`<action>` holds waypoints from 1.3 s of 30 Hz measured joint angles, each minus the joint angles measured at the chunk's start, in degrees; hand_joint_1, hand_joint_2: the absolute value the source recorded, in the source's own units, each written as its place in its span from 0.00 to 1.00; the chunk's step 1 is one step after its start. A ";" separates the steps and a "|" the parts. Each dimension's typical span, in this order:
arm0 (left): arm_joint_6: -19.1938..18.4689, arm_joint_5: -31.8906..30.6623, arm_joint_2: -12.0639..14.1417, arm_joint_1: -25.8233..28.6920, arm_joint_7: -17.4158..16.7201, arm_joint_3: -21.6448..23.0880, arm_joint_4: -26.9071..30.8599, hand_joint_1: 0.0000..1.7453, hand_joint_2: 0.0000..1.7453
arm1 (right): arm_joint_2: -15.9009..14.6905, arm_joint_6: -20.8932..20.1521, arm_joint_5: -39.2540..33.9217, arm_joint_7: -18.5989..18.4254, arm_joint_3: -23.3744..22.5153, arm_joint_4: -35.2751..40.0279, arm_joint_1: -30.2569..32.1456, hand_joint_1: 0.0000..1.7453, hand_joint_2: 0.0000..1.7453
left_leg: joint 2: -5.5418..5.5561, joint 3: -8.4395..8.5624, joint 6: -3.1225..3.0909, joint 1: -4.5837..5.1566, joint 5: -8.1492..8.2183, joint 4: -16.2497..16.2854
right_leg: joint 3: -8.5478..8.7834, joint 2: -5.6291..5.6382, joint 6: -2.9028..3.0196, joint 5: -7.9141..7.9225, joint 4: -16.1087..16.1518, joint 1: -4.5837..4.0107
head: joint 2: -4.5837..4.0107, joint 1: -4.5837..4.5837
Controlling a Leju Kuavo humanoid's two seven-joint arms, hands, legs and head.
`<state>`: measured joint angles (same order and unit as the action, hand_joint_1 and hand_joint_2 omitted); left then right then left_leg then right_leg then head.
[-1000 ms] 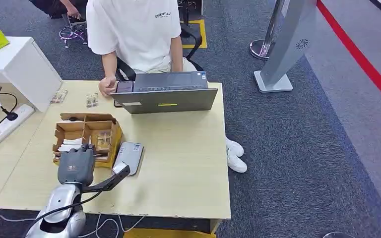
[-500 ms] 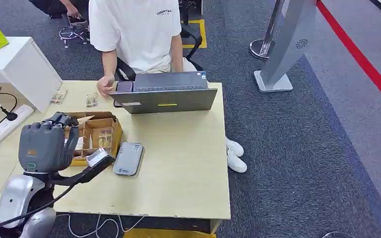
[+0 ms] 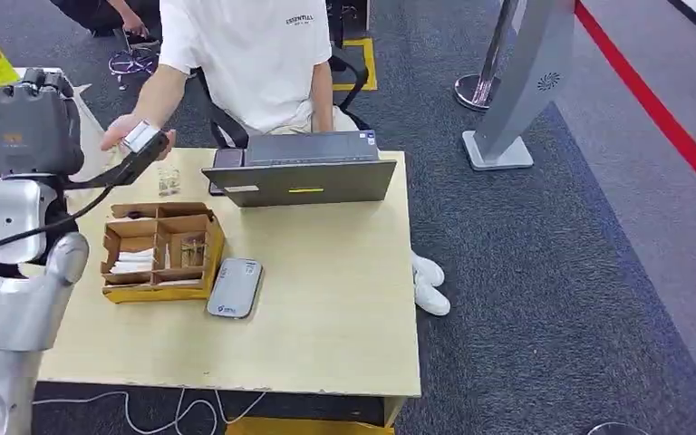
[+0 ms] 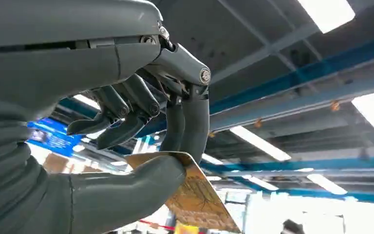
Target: Pass the card to the sensor for recognition and then transmit it.
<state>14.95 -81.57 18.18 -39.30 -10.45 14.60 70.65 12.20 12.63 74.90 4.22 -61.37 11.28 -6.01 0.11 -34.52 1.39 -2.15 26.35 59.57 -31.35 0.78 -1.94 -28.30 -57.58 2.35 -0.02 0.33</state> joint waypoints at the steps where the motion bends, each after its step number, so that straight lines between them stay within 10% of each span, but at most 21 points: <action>1: 0.24 0.00 -0.31 -1.05 -0.07 -0.02 -2.62 1.00 1.00 | 0.00 0.00 0.06 -0.04 0.07 0.00 0.01 0.00 0.00 | 0.00 -0.01 0.00 0.00 0.00 0.00 | -0.01 0.00 0.00 0.00 0.00 0.00 | 0.00 -0.04; 6: -2.84 -0.35 -2.66 -5.63 -0.94 -0.02 -12.35 1.00 1.00 | 0.00 0.04 0.18 -1.62 0.68 0.00 0.02 0.00 0.00 | 0.09 -0.24 -0.01 0.01 0.00 0.06 | -0.17 -0.06 -0.02 0.01 0.01 0.01 | 0.00 -0.02; 7: -2.98 -0.33 -3.24 -6.76 -0.94 -0.02 -13.83 0.00 1.00 | 0.00 0.11 0.15 -1.66 0.77 0.00 0.02 0.00 0.00 | 0.11 -0.28 -0.01 0.01 0.00 0.06 | -0.19 -0.08 -0.02 0.01 0.01 0.01 | 0.00 -0.04; 27: -2.15 4.40 -3.60 -5.72 2.41 -0.55 -17.42 0.00 1.00 | 0.00 0.61 -1.14 -1.07 0.92 0.00 0.19 0.00 0.00 | 0.07 -0.33 -0.01 0.01 0.00 0.01 | -0.22 -0.03 -0.03 0.01 0.01 0.00 | 0.00 -0.04; 34: -1.84 16.04 7.13 10.27 7.34 -5.82 1.74 0.00 1.00 | 0.00 1.05 -3.63 -1.33 -0.22 0.00 0.46 0.00 0.00 | -0.60 -0.07 0.15 0.07 0.23 -0.30 | -0.16 0.69 0.04 -0.06 -0.07 0.03 | 0.00 -0.02; 39: -1.10 31.44 16.22 31.86 19.90 -30.19 12.43 0.00 1.00 | -0.07 1.53 -3.85 -2.08 -0.92 0.00 1.52 0.00 0.00 | -1.18 0.14 0.30 -0.06 0.43 -0.44 | -0.38 1.18 0.33 -0.32 -0.07 -0.03 | 0.00 0.11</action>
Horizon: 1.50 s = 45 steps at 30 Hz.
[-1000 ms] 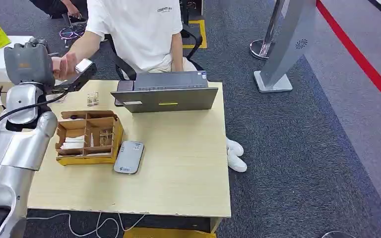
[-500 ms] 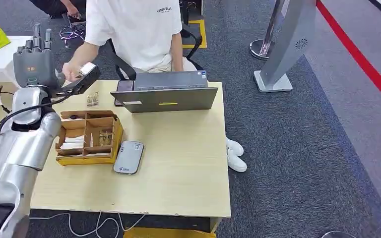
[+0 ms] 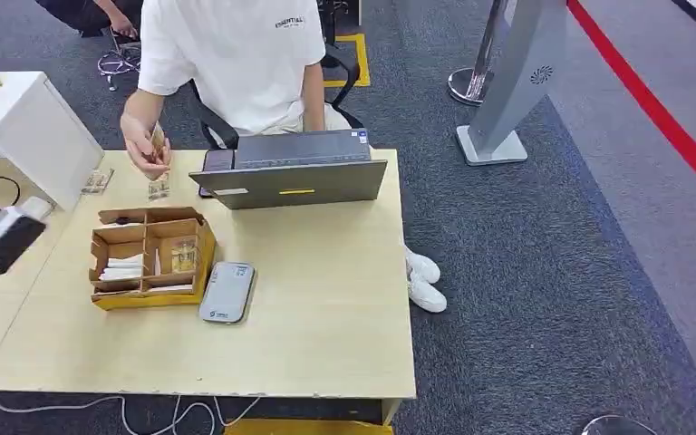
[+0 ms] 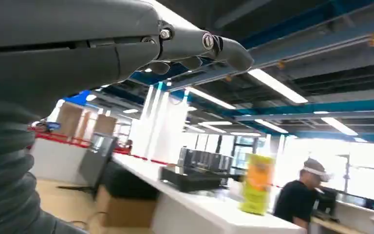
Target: Pass the card to the sensor for recognition and then transmit it.
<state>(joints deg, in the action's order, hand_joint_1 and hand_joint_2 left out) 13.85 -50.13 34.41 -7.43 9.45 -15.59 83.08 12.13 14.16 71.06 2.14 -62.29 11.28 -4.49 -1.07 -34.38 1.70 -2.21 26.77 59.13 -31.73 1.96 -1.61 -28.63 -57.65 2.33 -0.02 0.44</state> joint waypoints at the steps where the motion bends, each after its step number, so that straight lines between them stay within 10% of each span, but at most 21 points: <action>1: -1.69 2.08 0.91 2.35 3.10 -5.97 0.06 0.00 1.00 | -0.09 0.20 0.31 -0.22 -0.09 0.00 0.09 0.00 0.00 | 0.14 -0.08 0.00 -0.04 0.00 -0.02 | 0.03 -0.18 0.02 -0.06 0.00 -0.07 | 0.00 -0.09; 6: -19.32 11.00 3.75 7.54 17.15 -38.38 -6.75 0.00 1.00 | -0.59 0.42 0.41 -0.46 -0.29 0.00 0.18 0.00 0.00 | 0.24 -0.12 0.12 -0.22 0.07 -0.04 | 0.02 -0.32 0.03 -0.20 0.02 -0.26 | 0.00 0.00; 8: -26.16 16.00 4.19 6.27 16.46 -49.11 -12.50 0.00 1.00 | -0.89 0.53 0.13 -0.42 -0.64 0.00 0.25 0.00 0.00 | 0.30 -0.09 0.11 -0.21 0.07 -0.04 | 0.08 -0.36 0.03 -0.20 0.03 -0.26 | 0.00 -0.02; 13: -26.29 18.46 4.65 4.91 18.76 -62.84 -24.58 0.00 1.00 | -1.25 0.48 -0.07 -0.29 -0.77 0.00 0.07 0.00 0.00 | 0.94 -0.06 0.11 -0.27 0.06 -0.02 | 0.22 -1.04 0.09 -0.32 0.10 -0.30 | 0.00 0.00; 16: -27.49 31.67 4.69 4.13 11.14 -66.73 -30.11 0.00 1.00 | -1.38 0.68 -0.28 -0.28 -0.94 0.00 -0.26 0.00 0.00 | 1.20 -0.04 0.14 -0.17 0.03 -0.02 | 0.43 -1.32 0.09 -0.32 0.11 -0.23 | 0.00 -0.13; 17: -26.97 43.11 4.37 4.16 8.02 -67.94 -33.18 0.00 0.00 | -1.46 0.72 -0.50 -0.35 -1.07 0.00 -0.31 0.00 0.00 | 1.20 -0.01 0.13 -0.15 0.03 -0.02 | 0.51 -1.31 0.08 -0.31 0.11 -0.23 | 0.00 -0.02; 22: -22.10 72.56 -5.12 5.10 9.05 -70.84 -49.64 0.00 0.00 | -1.70 1.31 -0.70 -4.65 -1.29 0.00 -0.34 0.00 0.00 | 1.29 0.18 -0.07 0.43 -0.01 -0.06 | 0.49 -1.38 0.01 -0.35 0.16 0.34 | 0.00 0.07; 23: -20.45 74.35 -10.38 5.08 10.05 -70.95 -53.28 0.00 1.00 | -1.73 1.36 -0.22 -6.06 -1.33 0.00 -0.44 0.00 0.00 | 1.34 0.18 -0.22 0.54 0.01 -0.06 | 0.56 -1.42 -0.22 -0.45 0.16 0.46 | 0.00 0.31; 28: -4.95 66.67 -27.88 4.16 8.67 -69.62 -63.64 0.00 1.00 | -1.88 -0.81 6.51 -11.08 0.65 0.02 -0.68 0.00 0.00 | 1.34 0.00 -0.62 0.65 0.09 0.25 | 0.60 -1.42 -0.66 -0.18 0.39 0.61 | 0.00 0.02; 29: -2.78 64.94 -31.34 3.88 7.25 -68.71 -65.03 0.00 1.00 | -1.88 -0.72 6.60 -11.15 0.92 0.02 -0.67 0.00 1.00 | 1.35 -0.06 -0.67 0.64 0.10 0.32 | 0.61 -1.42 -0.75 -0.12 0.45 0.60 | 0.00 0.04; 35: 1.95 51.51 -42.68 2.99 -4.25 -58.67 -69.73 0.00 1.00 | -1.92 -0.52 6.45 -10.12 1.90 0.02 -0.70 0.00 1.00 | 1.33 -0.20 -0.91 0.61 0.05 0.46 | 0.60 -1.41 -0.96 0.03 0.54 0.57 | 0.00 -0.39; 44: 2.50 47.25 -45.49 3.23 -6.92 -51.00 -70.45 0.00 1.00 | -2.25 -1.63 3.57 -8.40 3.78 0.33 -0.33 0.00 1.00 | 1.33 -0.19 -0.90 0.47 0.04 0.43 | 0.59 -1.41 -0.93 0.01 0.52 0.42 | 0.00 -0.33; 45: 2.47 46.79 -45.42 3.42 -6.98 -49.49 -70.45 0.00 0.00 | -2.40 -1.92 2.27 -8.09 4.83 0.50 -0.12 0.00 1.00 | 1.33 -0.21 -0.90 0.47 0.04 0.43 | 0.58 -1.41 -0.93 0.01 0.52 0.42 | 0.00 -0.31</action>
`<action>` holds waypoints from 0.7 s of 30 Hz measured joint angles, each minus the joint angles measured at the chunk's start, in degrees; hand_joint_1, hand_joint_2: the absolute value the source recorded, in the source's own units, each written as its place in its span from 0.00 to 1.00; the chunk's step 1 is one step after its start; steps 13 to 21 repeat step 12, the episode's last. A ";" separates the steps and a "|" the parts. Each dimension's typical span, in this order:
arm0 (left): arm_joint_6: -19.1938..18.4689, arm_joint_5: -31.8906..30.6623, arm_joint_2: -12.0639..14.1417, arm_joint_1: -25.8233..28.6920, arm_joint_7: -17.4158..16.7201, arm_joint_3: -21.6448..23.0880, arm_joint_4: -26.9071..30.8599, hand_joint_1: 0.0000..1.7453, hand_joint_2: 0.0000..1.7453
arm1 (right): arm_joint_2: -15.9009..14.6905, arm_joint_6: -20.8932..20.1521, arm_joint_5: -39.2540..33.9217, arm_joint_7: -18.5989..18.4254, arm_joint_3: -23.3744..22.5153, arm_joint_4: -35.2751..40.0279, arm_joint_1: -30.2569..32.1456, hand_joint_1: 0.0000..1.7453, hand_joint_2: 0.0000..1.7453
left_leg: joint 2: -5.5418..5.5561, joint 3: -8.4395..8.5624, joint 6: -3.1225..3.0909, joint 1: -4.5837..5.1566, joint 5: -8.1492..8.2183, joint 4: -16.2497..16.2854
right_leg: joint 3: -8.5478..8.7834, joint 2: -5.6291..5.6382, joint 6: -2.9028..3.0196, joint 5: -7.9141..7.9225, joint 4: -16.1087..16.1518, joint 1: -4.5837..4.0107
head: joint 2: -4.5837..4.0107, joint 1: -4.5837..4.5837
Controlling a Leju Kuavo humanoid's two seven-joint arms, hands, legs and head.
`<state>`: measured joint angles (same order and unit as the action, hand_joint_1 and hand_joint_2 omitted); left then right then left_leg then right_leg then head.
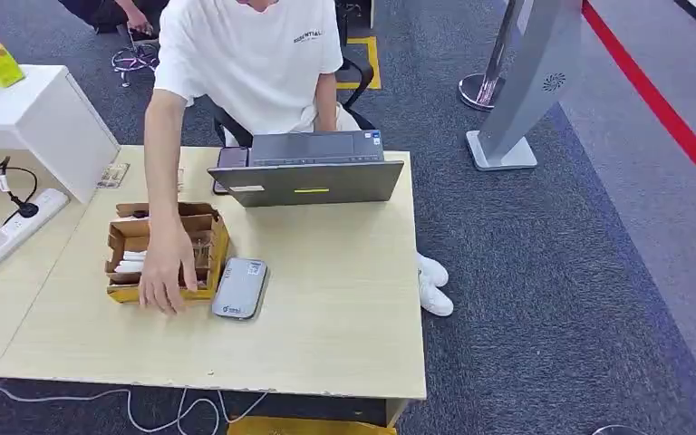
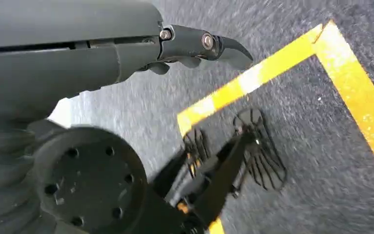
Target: Pass the card to the sensor for recognition and then transmit it.
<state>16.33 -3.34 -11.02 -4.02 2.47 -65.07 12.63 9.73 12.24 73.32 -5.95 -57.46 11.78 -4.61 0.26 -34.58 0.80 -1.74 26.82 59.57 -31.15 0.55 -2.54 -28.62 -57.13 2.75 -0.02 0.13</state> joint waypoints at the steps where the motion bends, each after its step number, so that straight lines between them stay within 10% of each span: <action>1: -0.06 -0.09 0.07 0.16 -0.13 1.18 0.00 0.00 0.00 | -0.13 -0.20 -1.36 0.13 0.80 0.15 0.18 0.00 0.00 | 0.00 -0.01 0.00 0.00 0.00 0.00 | -0.01 0.00 0.00 0.00 0.00 0.00 | 0.00 0.00; 11: -3.02 0.22 2.03 2.33 -0.53 13.78 0.09 0.00 0.00 | -1.99 -2.56 -15.65 1.38 11.10 2.10 2.63 0.00 0.00 | 0.00 -0.03 -0.01 0.00 0.01 0.00 | -0.02 -0.01 0.00 -0.02 0.01 0.00 | 0.00 0.00; 12: -3.32 0.33 2.25 2.57 -0.53 14.98 0.18 0.23 0.00 | -2.21 -2.89 -17.14 1.51 12.22 2.32 2.90 0.00 0.00 | 0.00 -0.03 -0.01 0.00 0.01 0.00 | -0.02 -0.01 0.00 -0.01 0.01 0.00 | 0.00 0.00; 21: -3.32 0.33 2.25 2.57 -0.53 14.98 0.18 0.23 0.00 | -2.21 -2.89 -17.14 1.51 12.22 2.32 2.90 0.00 0.00 | 0.00 -0.03 -0.01 0.00 0.01 0.00 | -0.02 -0.01 0.00 -0.01 0.01 0.00 | 0.00 0.00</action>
